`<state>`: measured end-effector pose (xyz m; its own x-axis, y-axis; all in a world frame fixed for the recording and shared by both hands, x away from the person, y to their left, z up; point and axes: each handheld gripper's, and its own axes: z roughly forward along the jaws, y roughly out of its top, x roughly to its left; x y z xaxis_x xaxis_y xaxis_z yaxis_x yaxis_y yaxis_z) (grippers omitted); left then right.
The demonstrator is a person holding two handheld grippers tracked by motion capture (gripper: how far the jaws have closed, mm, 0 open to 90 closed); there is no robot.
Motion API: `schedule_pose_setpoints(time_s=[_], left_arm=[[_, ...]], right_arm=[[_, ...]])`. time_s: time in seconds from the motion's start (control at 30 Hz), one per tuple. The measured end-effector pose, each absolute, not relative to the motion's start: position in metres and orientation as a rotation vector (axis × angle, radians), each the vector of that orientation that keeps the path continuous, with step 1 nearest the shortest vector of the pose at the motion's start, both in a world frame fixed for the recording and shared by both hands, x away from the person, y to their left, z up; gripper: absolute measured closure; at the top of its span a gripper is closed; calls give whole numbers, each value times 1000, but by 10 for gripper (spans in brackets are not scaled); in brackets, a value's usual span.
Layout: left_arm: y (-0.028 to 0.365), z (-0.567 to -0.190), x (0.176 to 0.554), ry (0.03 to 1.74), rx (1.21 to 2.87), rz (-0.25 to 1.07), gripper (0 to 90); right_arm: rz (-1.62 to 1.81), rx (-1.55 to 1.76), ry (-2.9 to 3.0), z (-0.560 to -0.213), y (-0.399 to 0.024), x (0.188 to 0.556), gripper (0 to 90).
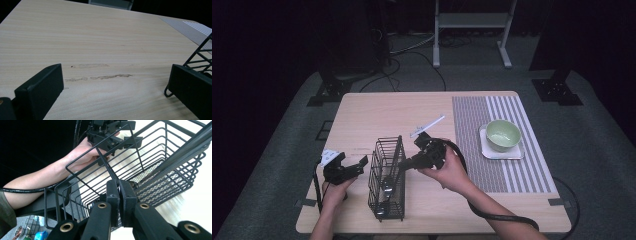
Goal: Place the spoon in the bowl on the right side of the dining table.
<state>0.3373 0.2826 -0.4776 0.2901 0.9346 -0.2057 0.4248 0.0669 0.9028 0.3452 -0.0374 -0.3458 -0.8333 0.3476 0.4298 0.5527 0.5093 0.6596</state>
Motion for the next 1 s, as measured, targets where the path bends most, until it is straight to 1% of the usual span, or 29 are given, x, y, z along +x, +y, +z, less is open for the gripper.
schedule_pose_setpoints(time_s=[0.47,1.0], left_arm=[[283,-478,337,1302,1534,628,0],[283,-478,337,1301,1534,634,0]], right_arm=[[-1244,-754,-2510,-335,-40,339,885],[-1305,-778,-2473,-317,-54,339,885]])
